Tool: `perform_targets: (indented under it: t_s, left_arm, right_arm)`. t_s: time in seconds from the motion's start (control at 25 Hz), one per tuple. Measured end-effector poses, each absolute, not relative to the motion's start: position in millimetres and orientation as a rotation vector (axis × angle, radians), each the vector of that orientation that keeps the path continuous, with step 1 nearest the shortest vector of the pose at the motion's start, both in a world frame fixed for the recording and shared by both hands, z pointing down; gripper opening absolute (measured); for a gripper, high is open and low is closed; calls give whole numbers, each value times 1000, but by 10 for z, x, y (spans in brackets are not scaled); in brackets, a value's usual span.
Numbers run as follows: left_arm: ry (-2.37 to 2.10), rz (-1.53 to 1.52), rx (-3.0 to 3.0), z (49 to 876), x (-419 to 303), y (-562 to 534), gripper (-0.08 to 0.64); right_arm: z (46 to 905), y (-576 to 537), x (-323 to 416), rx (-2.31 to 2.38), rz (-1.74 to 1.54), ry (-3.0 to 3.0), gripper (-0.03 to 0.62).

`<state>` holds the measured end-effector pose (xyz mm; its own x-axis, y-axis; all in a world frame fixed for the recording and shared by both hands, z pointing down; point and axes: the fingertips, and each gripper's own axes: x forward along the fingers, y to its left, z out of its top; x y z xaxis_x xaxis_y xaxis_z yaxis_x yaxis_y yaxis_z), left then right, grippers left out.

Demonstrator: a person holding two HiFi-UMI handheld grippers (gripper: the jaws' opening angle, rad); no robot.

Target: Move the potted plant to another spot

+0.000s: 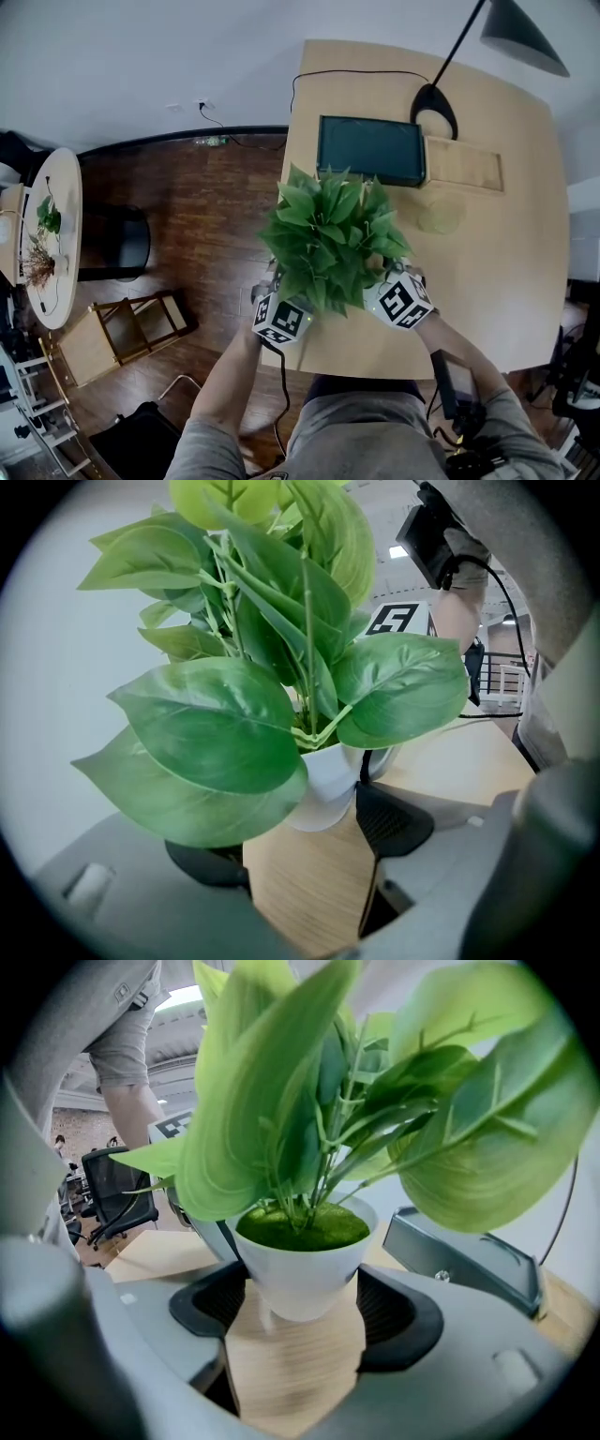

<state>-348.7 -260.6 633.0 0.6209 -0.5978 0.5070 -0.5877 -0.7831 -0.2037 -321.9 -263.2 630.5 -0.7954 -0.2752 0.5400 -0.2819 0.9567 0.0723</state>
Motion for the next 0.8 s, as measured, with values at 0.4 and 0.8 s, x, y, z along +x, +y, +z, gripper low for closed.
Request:
perform_targets:
  t_s: [0.4, 0.8]
  left_arm:
    - [838, -797, -2827, 5818, -3059, -2372, 345]
    - [636, -726, -2799, 5357, -2365, -2220, 345]
  right_arm:
    - [5785, -2356, -2782, 591, -17, -2498, 379]
    - [5326, -2157, -2092, 786, -39, -2476, 377]
